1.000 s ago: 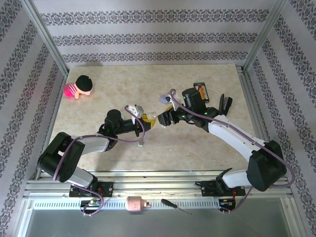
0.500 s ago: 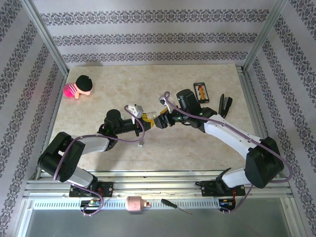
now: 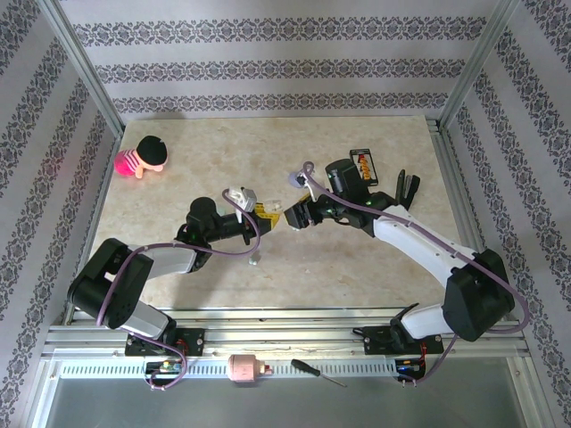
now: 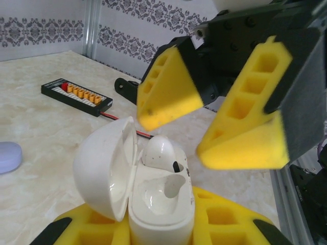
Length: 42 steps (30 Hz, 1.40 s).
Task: Insert the wireless bluetooth earbuds into the charging case
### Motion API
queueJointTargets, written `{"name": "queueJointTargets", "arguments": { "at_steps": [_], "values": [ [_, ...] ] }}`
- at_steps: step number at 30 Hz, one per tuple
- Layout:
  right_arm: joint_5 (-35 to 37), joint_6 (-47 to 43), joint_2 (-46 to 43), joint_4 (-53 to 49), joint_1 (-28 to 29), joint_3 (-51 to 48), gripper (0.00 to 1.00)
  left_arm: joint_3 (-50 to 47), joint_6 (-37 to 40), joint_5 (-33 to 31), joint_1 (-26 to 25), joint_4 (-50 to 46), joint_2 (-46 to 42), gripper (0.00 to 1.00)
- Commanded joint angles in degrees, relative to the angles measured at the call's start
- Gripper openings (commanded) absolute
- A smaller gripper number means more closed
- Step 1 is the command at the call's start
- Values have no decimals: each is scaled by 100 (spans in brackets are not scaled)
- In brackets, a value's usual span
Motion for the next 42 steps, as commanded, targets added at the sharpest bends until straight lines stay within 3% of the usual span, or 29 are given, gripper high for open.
{"name": "queueJointTargets", "arguments": {
  "at_steps": [1,6,12,16,19,22,31,42],
  "values": [
    [173,63,-216,262,-79,-69,68,-181,-46,70,283,361,-200,4],
    [849,418,370,295,-101,259,68,-363,295,-217,844,-167,-632,4],
    [959,406,1605,239,154,1149,68,-507,443,-777,1608,-668,-1081,5],
    [1044,379,2507,181,357,1877,68,-826,279,-1625,2016,-377,-1430,5],
    [1049,375,3118,190,497,2409,68,-865,214,-2502,2208,-861,-1751,5],
    [1052,474,3708,189,608,2955,67,-959,181,-2978,2312,-1063,-2078,5],
    [1666,897,5124,25,800,4477,59,-1087,-7,-3168,2399,-1318,-2566,5],
    [2008,1252,6048,-445,953,5521,54,-1179,-336,-3092,2399,-1247,-2828,4]
  ]
}}
